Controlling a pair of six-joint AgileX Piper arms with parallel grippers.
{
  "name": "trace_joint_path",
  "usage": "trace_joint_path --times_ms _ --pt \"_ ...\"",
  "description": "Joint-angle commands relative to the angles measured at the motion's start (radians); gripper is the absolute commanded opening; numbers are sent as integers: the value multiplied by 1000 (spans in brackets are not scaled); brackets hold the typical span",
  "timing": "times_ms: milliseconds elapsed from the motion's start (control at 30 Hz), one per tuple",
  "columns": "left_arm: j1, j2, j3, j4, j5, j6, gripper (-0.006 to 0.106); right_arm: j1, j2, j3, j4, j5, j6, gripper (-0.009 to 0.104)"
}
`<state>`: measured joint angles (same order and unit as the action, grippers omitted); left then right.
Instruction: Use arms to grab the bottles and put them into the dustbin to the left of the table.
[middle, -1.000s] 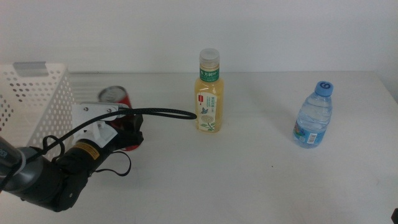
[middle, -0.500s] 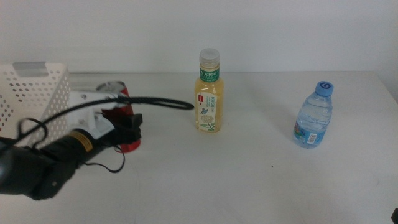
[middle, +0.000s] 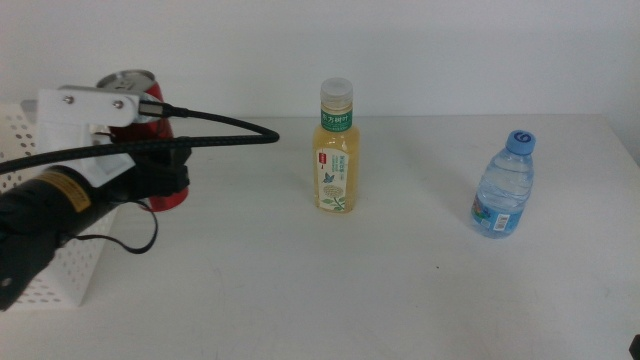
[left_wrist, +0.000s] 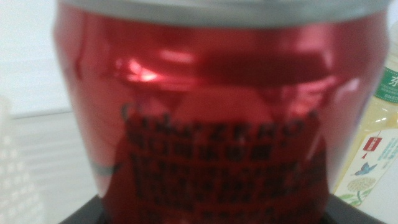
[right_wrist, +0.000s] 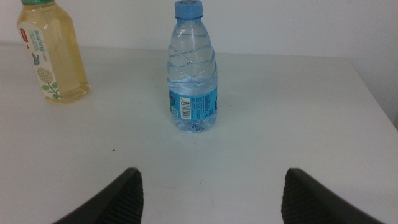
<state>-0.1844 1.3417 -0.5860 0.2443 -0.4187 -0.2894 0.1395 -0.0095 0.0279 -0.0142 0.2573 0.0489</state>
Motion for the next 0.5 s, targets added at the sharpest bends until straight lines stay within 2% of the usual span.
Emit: trace_joint_path --times_ms 0,100,167,367,467 --pt "-2 -90 -31 -15 -37 3 -5 -4 -28 -8 -14 -75 -10 58" --pt "-1 -144 -31 -20 26 4 -5 -4 -28 -8 -14 -75 -10 58" --pt "-1 -179 -39 -58 108 25 -5 -4 -28 -8 -14 -75 -10 58" --pt "3 -226 -218 -166 605 289 -5 -4 -28 -8 -14 -75 -10 58" --pt "30 -226 -304 -204 760 351 -5 -4 -28 -8 -14 -75 -10 58"
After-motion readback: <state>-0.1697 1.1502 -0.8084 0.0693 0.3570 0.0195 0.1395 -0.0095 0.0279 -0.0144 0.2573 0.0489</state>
